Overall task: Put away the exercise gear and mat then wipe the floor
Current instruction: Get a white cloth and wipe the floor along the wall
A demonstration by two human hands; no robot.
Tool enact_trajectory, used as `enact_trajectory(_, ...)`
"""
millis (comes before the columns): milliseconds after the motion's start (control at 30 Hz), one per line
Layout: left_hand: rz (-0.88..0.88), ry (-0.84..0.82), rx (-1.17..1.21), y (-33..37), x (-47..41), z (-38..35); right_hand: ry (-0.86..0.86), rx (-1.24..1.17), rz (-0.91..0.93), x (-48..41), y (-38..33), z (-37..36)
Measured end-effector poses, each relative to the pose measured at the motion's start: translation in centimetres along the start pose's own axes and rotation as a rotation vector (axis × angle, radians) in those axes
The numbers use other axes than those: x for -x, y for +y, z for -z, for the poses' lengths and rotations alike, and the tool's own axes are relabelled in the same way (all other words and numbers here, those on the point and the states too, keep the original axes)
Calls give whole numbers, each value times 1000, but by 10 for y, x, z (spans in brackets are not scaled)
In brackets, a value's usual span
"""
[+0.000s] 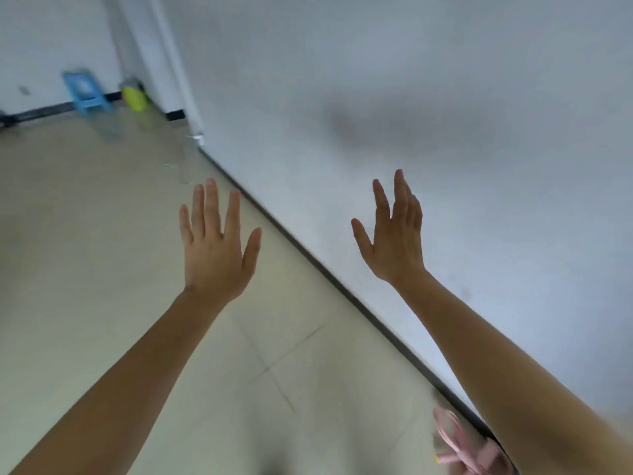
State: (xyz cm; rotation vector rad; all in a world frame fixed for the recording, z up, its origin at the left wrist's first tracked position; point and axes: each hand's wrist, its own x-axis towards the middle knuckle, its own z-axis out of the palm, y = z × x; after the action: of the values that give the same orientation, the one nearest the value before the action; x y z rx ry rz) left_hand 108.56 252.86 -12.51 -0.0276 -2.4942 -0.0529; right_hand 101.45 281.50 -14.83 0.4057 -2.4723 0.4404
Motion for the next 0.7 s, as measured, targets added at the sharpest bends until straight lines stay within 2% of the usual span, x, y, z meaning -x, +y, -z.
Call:
enact_trajectory(167,210,1,-125,-177,7,33,-88,-101,220,-79,-177,-104)
enact_trajectory(300,334,8,-197,-283,2,52,-138,-176,305,-117,-289,-155)
enact_trajectory(467,365,28,-252,-371,-29,30,-160,-226,401,-166,-365,-223)
enact_trajectory(567,407,37,-241,-416,-56,-5,-193,-237,424,-202,-391,-277)
enact_trajectory(700,377,4,-284,-488,-109,-59,-203,-243,462,-270,-419,-360)
